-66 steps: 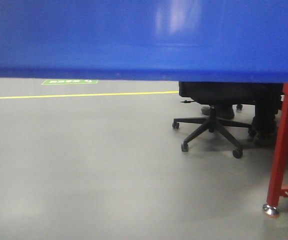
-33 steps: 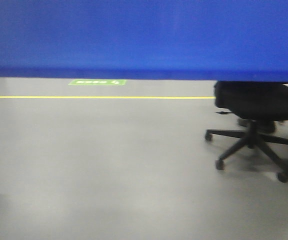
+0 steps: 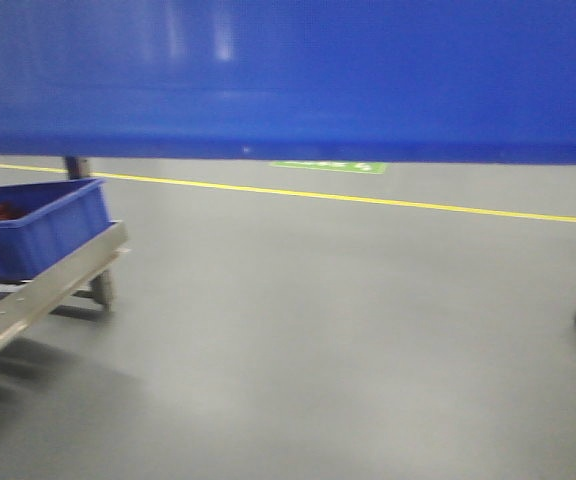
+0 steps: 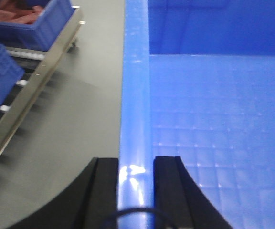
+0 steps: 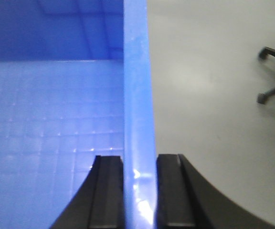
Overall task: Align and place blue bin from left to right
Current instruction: 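Drive toward the roller rack of blue bins holding the bin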
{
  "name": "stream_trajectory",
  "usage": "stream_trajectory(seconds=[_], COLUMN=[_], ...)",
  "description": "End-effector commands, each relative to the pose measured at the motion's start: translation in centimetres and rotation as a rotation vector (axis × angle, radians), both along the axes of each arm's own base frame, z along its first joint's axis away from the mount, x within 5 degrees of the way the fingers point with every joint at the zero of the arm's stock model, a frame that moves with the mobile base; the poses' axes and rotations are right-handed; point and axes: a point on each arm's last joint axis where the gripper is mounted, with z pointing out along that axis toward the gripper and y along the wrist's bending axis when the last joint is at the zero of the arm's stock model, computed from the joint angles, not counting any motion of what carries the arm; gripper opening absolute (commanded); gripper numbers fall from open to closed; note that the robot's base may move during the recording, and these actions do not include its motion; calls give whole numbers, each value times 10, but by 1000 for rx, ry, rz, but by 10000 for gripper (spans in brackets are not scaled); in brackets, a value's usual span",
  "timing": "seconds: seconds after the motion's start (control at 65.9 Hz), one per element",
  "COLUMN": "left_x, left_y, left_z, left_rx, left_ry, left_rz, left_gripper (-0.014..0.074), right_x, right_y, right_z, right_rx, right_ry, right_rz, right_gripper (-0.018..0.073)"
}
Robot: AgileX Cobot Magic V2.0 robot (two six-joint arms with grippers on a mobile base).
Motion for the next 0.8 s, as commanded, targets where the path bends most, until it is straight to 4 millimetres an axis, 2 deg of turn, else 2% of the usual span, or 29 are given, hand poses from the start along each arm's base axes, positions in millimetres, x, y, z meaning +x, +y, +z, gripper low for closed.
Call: stream_trajectory(seconds=[0.0,0.789], left_x=[-1,-1], left_y=[-6,-6], left_z=[10,10], left_rx=[-27,-26], left_ry=[-87,-89], left_rz=[-63,-62], left_gripper=[-111,-111], right_x=[-1,-1], right_y=[4,4], right_z=[11,11], right_rx=[75,75], right_ry=[-80,-80], right_rz=[53,53], right_gripper=[-71,-71])
